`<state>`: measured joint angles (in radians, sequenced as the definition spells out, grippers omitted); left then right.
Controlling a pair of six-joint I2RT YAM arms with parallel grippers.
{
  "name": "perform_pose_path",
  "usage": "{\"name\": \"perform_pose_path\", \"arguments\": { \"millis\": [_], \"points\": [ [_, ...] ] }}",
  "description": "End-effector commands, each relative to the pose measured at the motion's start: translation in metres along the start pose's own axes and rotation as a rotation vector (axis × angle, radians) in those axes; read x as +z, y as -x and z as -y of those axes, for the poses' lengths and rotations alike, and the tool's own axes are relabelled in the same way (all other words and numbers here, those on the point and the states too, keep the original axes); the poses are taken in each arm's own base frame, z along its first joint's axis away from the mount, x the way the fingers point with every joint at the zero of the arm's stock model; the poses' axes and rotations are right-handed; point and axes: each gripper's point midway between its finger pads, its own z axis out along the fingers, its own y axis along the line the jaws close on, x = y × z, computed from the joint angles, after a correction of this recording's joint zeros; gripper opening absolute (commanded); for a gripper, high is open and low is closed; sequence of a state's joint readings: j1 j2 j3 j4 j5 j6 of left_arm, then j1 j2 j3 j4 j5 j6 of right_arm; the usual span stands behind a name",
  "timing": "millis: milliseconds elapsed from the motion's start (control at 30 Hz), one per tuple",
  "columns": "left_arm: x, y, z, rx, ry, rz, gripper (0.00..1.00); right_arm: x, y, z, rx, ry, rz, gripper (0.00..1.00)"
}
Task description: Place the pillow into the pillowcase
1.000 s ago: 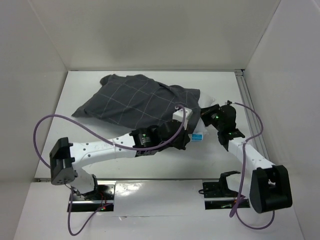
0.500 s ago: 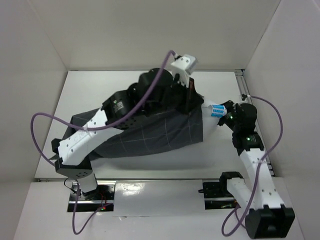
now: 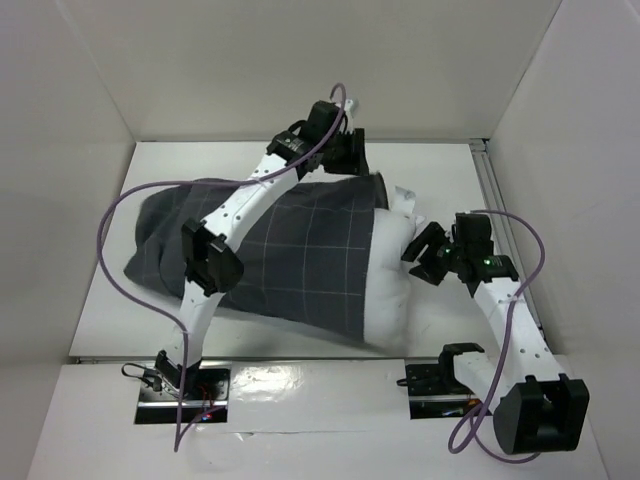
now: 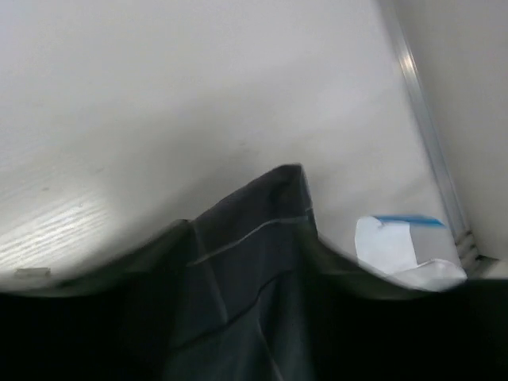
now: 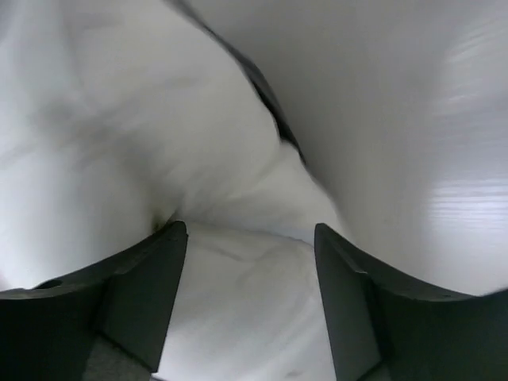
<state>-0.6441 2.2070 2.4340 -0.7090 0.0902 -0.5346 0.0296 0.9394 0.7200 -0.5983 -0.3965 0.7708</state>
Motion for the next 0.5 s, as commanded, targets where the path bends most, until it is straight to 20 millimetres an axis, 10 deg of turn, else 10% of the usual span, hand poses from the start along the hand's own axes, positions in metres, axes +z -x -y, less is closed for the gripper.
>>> {"name": "perform_pose_path", "arguments": {
  "millis": [0,67,200,467],
  "points": [
    [-0.03,0.04,0.026,0.072,-0.063,0.133,0.76,-0.015,0.013,-0.001,-0.073,-0.021,0.065,0.75],
    [-0.045,0.045,0.032,0.119,-0.053,0.156,0.91,-0.016,0.032,0.0,-0.056,-0.025,0.125,0.78],
    [-0.072,0.023,0.041,0.145,-0.003,0.109,0.79,-0.01,0.046,-0.002,-0.064,-0.016,0.137,0.78],
    [-0.096,-0.109,0.038,0.251,0.348,-0.09,0.84,-0.021,0.055,-0.022,-0.171,0.05,0.17,0.89]
  ]
}}
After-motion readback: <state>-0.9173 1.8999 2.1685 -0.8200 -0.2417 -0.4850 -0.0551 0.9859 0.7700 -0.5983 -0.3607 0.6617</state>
